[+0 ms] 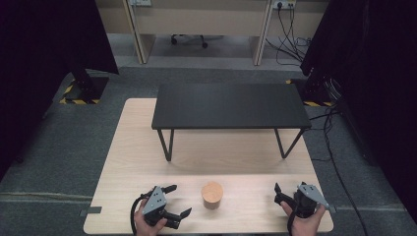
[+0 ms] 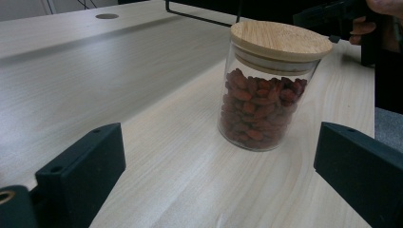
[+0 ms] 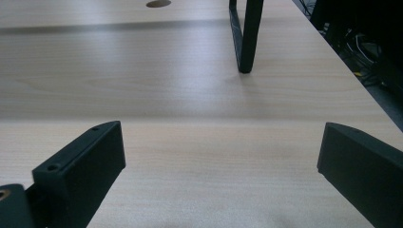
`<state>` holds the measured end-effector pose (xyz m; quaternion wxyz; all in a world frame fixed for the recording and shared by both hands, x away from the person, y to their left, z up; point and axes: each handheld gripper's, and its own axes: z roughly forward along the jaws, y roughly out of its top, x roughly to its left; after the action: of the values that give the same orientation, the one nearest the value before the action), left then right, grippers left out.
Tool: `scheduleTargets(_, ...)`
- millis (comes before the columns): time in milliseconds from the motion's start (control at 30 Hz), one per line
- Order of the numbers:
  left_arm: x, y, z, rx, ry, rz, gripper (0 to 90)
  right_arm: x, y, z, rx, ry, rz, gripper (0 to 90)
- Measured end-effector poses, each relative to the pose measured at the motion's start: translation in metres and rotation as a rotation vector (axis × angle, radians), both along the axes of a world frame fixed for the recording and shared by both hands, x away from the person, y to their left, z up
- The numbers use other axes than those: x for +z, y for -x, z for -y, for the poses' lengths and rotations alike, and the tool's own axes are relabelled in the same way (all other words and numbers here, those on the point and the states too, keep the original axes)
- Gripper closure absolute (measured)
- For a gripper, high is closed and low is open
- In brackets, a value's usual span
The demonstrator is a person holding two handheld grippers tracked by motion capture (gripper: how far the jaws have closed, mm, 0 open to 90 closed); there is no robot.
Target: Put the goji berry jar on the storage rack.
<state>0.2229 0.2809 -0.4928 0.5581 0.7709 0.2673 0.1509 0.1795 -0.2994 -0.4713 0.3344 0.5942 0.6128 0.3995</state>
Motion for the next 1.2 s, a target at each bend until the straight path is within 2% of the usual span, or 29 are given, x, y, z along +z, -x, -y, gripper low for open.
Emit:
scheduleTargets(367,0.001,-0.002,0.005,-0.042,-0.003,-0.004,2.2,0.000,-0.001,0.000,0.008,-0.004,0.003,1.9)
scheduleTargets(500,0.004,0.000,0.014,-0.057,-0.037,0.002,0.2,0.000,-0.003,0.002,0.006,-0.019,-0.004,1.9)
scheduleTargets(667,0.007,0.000,0.029,-0.086,-0.065,0.007,0.2,0.000,-0.003,0.000,0.013,-0.002,-0.002,1.9)
scheduleTargets(833,0.007,-0.005,0.043,-0.075,-0.063,0.000,0.2,0.000,-0.003,0.000,0.018,-0.005,-0.002,1.9)
scheduleTargets(967,0.009,-0.007,0.054,-0.071,-0.078,0.003,0.2,0.000,-0.004,0.000,0.021,-0.004,-0.002,2.0)
scheduleTargets(1200,0.009,-0.012,0.067,-0.072,-0.083,0.004,0.2,0.000,-0.005,-0.001,0.023,-0.010,-0.001,2.1)
